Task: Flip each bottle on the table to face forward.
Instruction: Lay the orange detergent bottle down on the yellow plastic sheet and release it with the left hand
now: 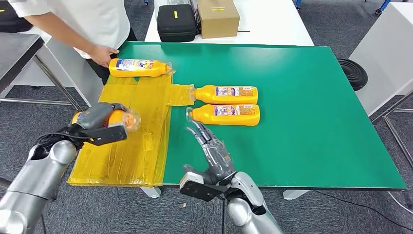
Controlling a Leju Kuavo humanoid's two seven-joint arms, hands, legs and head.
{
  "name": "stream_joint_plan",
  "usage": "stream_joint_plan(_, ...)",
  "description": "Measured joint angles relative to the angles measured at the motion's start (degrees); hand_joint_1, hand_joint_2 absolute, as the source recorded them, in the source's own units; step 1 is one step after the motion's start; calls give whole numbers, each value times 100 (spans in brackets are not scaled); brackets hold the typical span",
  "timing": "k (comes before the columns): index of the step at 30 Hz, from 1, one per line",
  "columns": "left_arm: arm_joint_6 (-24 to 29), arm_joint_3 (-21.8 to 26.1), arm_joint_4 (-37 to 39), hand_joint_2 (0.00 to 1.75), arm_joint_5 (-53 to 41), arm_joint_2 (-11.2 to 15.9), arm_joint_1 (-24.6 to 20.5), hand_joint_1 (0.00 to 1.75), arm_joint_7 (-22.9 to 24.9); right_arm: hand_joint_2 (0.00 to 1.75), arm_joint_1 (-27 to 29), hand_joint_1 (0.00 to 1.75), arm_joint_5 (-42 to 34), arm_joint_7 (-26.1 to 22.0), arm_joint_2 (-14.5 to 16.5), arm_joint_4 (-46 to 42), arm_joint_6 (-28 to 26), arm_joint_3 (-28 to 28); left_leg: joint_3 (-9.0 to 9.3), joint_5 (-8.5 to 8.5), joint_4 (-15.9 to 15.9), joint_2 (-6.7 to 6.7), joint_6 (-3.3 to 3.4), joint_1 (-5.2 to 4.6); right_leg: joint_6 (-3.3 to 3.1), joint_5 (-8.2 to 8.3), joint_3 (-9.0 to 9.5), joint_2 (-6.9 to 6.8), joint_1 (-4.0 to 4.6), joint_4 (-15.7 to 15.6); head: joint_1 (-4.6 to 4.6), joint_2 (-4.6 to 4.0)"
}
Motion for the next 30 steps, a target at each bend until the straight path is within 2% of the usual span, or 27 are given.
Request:
stream_joint_plan(8,-612,-1262,364,175,-48,484,-710,175,0,0,-79,0,-127,10,-67,94,-171,-212,-1,1,0,-1,0,0,0,1,1,0,0,1,-2,0)
stream_joint_plan(11,-452,-1697,521,175,-173,555,-856,175,132,0,-83,0,-210,-58,-97,165,-200,-257,-1,1,0,-1,0,0,0,0,1,0,0,1,-2,0)
stream_joint_plan(14,-35,-2130,813,175,-349,520,-907,175,279,0,-80,0,-246,-131,-102,226,-201,-284,0,0,0,0,-1,-2,0,0,0,0,-2,1,-2,0)
stream_joint_plan(17,318,-2519,1231,175,-379,344,-906,175,320,0,-79,0,-246,-169,-99,276,-201,-289,-1,0,0,-3,-1,-2,0,0,-1,-2,-3,0,-1,0)
stream_joint_plan(21,662,-2834,1801,175,-315,-50,-902,175,391,0,-66,0,-261,-168,-98,295,-201,-300,-2,0,0,-7,0,-5,1,0,1,-3,-4,0,-2,0)
stream_joint_plan(26,1115,-2943,2449,175,-304,-605,-916,175,544,0,-42,0,-255,-107,-99,296,-215,-354,9,0,0,-20,0,-10,3,-3,20,-18,-7,-1,-4,0)
stream_joint_plan(30,1274,-2948,2802,175,-308,-888,-955,175,561,0,-17,0,-216,-48,-99,297,-253,-391,39,-2,-1,-48,0,-10,-5,-17,55,-45,-6,-2,-4,0)
